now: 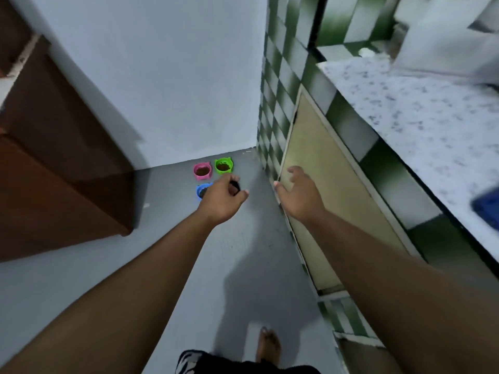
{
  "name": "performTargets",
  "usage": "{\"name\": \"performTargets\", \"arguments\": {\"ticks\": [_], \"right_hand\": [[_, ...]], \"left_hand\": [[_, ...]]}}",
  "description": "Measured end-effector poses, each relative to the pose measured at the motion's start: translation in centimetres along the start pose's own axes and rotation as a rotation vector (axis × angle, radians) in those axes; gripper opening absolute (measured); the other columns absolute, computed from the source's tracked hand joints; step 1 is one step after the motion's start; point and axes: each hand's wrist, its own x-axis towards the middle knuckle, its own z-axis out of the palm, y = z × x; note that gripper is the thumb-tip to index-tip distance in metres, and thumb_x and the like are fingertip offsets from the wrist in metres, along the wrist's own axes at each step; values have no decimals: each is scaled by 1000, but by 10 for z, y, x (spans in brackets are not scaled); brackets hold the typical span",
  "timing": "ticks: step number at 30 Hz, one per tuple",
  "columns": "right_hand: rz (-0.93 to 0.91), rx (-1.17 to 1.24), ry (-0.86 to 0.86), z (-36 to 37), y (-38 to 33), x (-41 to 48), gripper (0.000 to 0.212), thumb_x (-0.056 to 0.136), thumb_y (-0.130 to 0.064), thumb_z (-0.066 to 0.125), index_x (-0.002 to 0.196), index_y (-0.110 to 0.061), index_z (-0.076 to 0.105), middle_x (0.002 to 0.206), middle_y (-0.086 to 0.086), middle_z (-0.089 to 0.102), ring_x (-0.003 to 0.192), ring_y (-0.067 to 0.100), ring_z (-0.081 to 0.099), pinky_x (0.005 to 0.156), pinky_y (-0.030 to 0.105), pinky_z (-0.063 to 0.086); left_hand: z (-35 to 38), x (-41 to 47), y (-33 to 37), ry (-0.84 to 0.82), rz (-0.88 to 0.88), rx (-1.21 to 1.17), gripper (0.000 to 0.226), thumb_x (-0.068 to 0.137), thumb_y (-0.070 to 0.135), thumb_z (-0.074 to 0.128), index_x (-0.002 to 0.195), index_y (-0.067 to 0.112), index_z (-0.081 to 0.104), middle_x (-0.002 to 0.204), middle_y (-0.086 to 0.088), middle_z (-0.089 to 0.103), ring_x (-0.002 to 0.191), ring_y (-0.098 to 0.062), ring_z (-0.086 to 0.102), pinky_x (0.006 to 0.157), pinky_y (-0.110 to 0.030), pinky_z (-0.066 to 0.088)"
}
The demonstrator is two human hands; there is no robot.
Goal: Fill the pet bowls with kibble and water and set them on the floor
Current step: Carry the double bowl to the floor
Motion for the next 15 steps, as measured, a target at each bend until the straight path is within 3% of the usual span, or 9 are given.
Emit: {"name": "performTargets", "arguments": {"ticks": [5,9,15], "right_hand": [[56,44,123,-37,15,-64,59,93,-44,62,142,-20,43,135,10,56,121,25,57,96,31,45],[141,95,208,-49,17,-127,58,93,-43,63,142,-19,44,135,11,56,121,26,56,97,34,47],[246,72,300,-68,41,-216,54,94,-43,60,141,-23,43,136,8,54,118,25,57,97,36,48]], "left_hand": [[21,-41,36,-99,116,-37,39,95,38,69,128,22,55,101,-4,68,94,-21,67,84,-34,53],[36,-79,52,-169,224,-5,32,95,34,68,123,22,56,93,0,66,82,-14,64,69,-26,49],[76,-146,59,-315,292,-7,34,94,40,69,121,24,58,96,1,68,91,-19,66,76,-33,50]]}}
